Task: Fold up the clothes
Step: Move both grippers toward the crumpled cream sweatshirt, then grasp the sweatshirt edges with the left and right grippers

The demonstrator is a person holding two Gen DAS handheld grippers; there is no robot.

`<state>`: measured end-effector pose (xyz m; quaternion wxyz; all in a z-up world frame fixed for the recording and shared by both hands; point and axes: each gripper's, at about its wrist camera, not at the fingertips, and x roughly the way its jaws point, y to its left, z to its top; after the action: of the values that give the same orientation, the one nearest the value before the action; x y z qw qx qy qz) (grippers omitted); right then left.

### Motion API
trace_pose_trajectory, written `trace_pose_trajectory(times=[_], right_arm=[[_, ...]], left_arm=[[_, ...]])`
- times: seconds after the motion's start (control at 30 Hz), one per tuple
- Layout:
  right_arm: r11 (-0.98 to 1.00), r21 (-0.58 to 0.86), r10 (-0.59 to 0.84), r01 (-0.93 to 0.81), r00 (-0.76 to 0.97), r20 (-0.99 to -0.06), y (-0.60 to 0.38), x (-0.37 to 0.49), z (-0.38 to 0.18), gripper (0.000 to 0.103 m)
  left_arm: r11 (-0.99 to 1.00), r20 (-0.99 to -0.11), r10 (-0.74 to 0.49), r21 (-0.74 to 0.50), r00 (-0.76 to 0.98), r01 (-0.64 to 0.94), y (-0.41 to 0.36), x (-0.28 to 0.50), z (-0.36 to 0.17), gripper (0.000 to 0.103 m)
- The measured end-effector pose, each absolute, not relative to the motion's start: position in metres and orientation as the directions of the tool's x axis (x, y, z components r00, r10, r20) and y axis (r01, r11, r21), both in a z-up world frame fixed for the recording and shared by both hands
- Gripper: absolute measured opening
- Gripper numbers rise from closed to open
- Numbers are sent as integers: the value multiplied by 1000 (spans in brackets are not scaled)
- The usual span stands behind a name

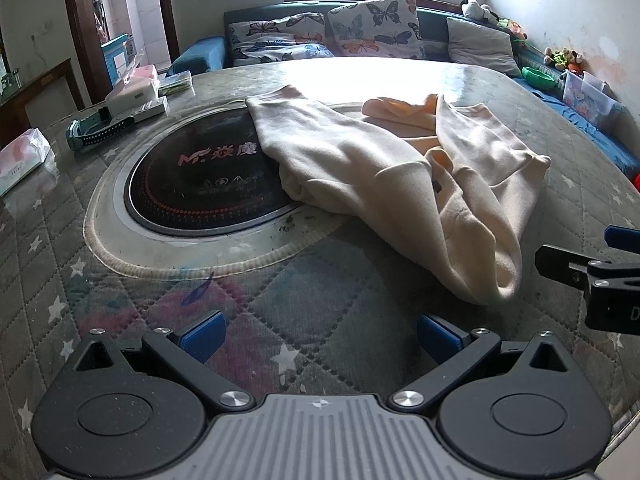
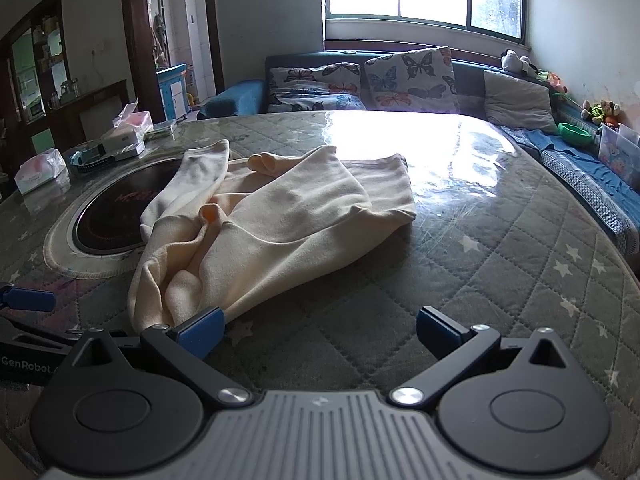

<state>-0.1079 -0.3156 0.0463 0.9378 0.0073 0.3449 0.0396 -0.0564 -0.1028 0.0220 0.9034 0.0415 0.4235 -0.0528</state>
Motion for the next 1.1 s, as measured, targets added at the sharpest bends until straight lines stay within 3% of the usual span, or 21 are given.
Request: trace_pose_trajectory(times=[0.8, 1.1], right_arm=[[994, 12, 93, -109, 784, -614, -311, -64, 63, 103], [996, 11, 76, -87, 797, -600, -323, -14, 74, 91]], left_arm=[[989, -750, -59, 47, 659, 142, -99, -21, 35, 103], [989, -712, -62, 49, 699, 137, -98, 7, 52, 103]])
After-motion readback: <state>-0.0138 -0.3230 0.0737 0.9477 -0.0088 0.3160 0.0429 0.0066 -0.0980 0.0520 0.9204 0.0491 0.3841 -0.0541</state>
